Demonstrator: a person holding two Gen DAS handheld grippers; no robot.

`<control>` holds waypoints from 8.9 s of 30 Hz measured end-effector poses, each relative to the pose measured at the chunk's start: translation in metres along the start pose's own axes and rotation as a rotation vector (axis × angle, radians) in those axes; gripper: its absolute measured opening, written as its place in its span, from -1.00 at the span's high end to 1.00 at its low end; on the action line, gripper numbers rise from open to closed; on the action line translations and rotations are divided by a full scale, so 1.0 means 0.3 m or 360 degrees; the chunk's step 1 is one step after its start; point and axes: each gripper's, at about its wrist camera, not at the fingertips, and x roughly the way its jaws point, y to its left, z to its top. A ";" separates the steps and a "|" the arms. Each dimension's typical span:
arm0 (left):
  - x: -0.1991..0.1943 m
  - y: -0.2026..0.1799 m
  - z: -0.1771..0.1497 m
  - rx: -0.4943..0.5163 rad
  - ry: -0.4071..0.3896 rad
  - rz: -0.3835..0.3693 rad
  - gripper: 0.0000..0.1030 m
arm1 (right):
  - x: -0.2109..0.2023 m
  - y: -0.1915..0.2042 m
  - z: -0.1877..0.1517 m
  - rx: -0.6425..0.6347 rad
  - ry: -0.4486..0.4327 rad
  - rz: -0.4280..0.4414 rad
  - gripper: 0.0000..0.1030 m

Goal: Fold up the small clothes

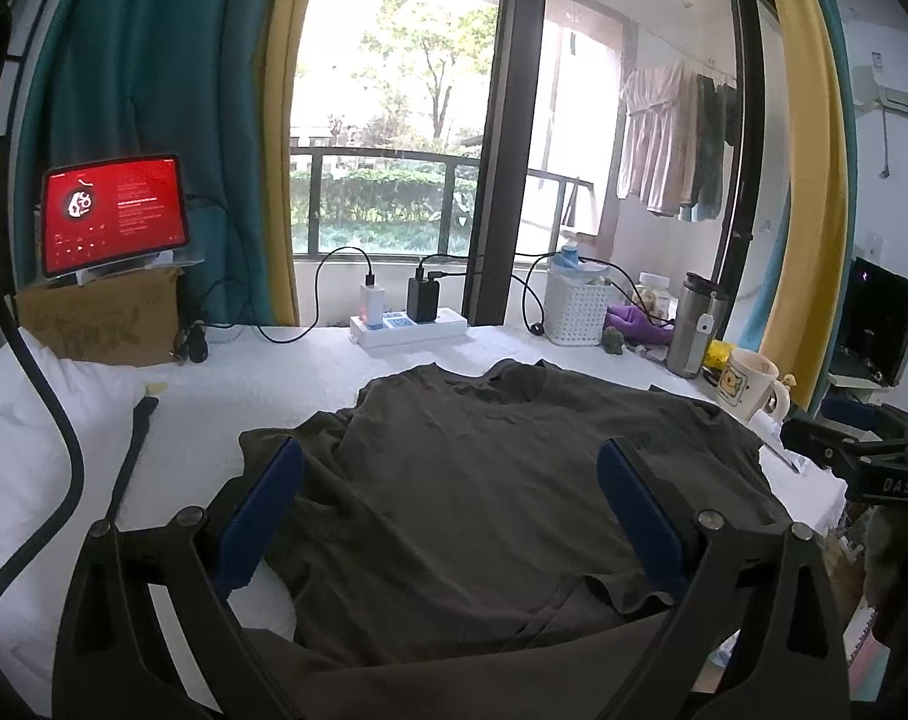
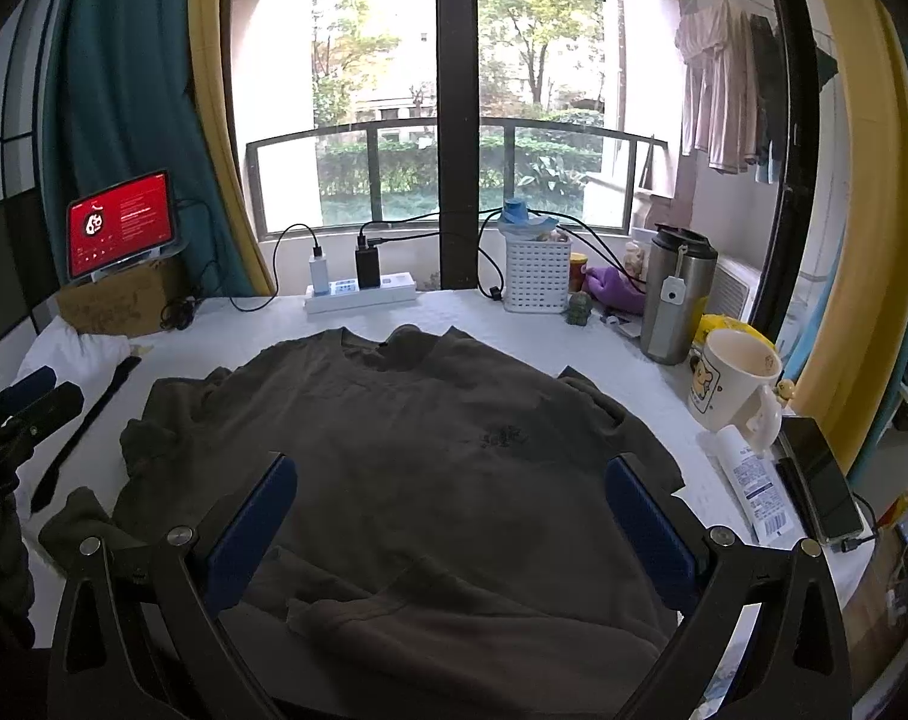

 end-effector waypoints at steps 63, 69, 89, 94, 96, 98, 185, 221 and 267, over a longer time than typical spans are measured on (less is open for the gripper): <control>0.042 -0.036 0.010 0.0095 0.0000 0.0006 -0.90 | 0.074 -0.041 -0.023 0.0009 0.0084 0.0006 -1.00; 0.118 -0.043 0.025 0.0075 0.0020 0.0020 -0.90 | 0.144 -0.132 -0.014 0.0046 0.0127 -0.0039 -1.00; 0.413 -0.031 0.089 -0.0013 0.0221 0.0130 -0.90 | 0.533 -0.517 0.179 0.0042 0.0290 -0.0080 -0.53; 0.484 -0.017 0.106 -0.0045 0.0272 0.0148 -0.90 | 0.653 -0.546 0.199 0.0054 0.0367 0.0000 -0.49; 0.518 -0.011 0.108 -0.0067 0.0298 0.0152 -0.90 | 0.715 -0.565 0.198 0.0061 0.0416 0.0015 -0.46; 0.540 -0.005 0.109 -0.0076 0.0316 0.0156 -0.90 | 0.774 -0.577 0.191 0.0061 0.0478 0.0026 -0.28; 0.478 0.190 0.067 -0.0159 0.0366 0.0124 -0.90 | 0.561 -0.228 0.078 0.0024 0.0491 0.0057 -0.84; 0.445 0.167 0.036 -0.0132 0.0416 0.0134 -0.90 | 0.491 -0.131 -0.095 -0.0085 0.0760 0.0415 0.58; 0.529 0.583 -0.036 -0.0177 0.0620 0.0371 0.79 | 0.674 -0.161 0.099 0.0070 0.0619 0.0257 -0.68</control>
